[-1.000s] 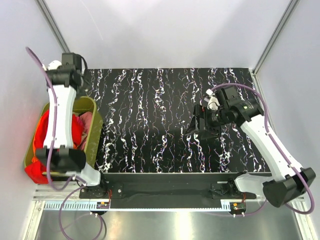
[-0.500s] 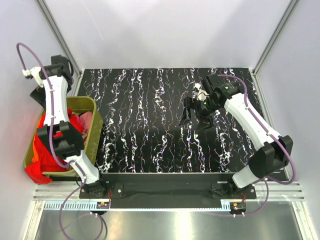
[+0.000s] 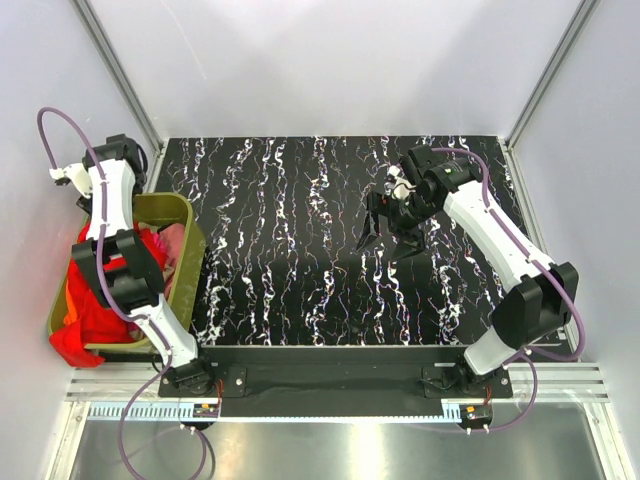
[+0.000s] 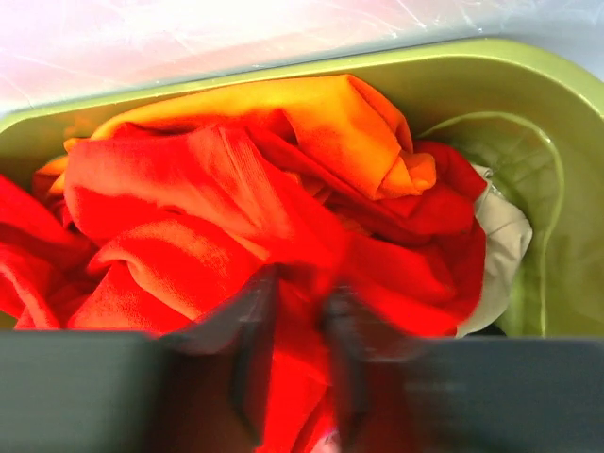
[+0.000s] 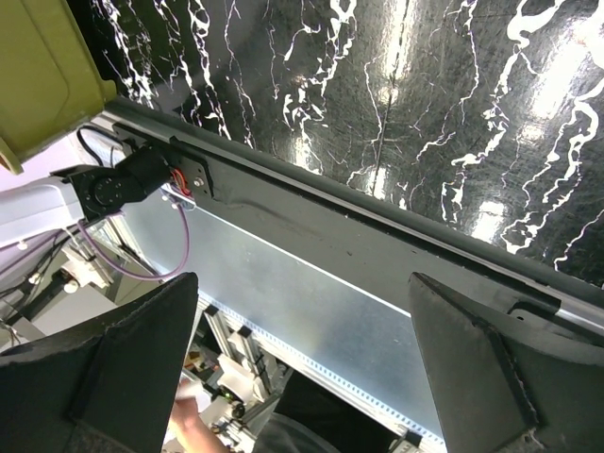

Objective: Fold and stack the t-shirts
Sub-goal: Grab the tshirt from the pile, then move the tshirt to the center of the board, then flatten the tshirt out

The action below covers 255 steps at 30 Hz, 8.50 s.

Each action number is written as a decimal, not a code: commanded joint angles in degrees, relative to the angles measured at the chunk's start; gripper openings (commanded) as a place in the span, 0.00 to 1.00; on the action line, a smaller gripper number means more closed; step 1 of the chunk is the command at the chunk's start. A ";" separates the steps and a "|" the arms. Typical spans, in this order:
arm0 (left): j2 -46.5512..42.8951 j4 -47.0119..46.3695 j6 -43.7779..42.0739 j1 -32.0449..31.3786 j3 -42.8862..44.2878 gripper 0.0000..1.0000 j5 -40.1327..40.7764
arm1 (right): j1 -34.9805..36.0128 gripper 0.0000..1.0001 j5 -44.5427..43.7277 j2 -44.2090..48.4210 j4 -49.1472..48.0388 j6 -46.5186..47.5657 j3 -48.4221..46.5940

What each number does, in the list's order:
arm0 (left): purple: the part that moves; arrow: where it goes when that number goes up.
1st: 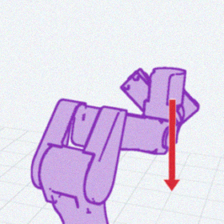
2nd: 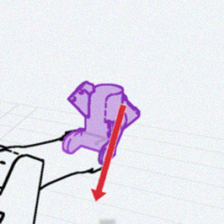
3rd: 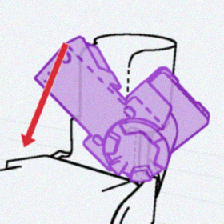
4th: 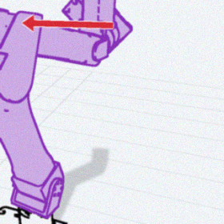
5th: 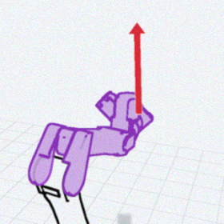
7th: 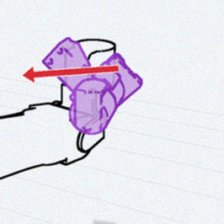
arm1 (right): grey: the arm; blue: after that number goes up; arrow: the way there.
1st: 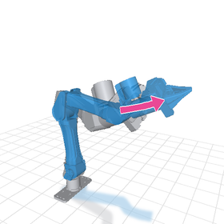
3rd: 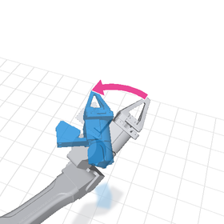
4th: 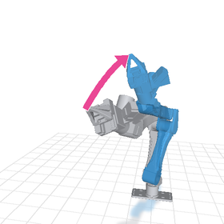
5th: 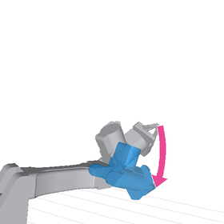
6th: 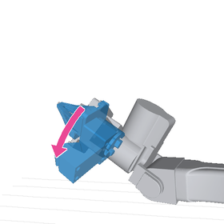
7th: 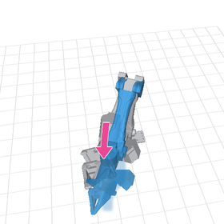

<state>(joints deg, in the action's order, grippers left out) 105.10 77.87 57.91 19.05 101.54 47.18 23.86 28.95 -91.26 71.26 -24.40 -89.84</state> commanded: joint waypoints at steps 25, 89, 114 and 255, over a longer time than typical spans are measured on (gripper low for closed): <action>-15.74 -75.51 19.05 -21.94 41.45 0.00 -76.17 | 0.31 0.99 2.69 14.88 -10.09 -4.86 5.03; 18.29 -41.48 -34.79 -39.44 -4.86 0.52 -53.42 | 0.66 0.61 4.18 -41.53 -25.21 -8.37 -18.88; -19.83 -34.45 -32.77 -33.02 6.76 0.00 -36.29 | -8.74 0.00 -23.67 -17.05 7.40 0.58 -53.21; -16.24 -40.16 -33.04 -32.58 -31.22 0.00 -45.24 | -34.49 0.45 -13.57 -17.28 -31.45 -3.37 20.93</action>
<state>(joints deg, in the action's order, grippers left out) 90.61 37.93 25.85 -13.72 69.41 3.38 -10.46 14.26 -107.94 42.96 -28.51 -69.30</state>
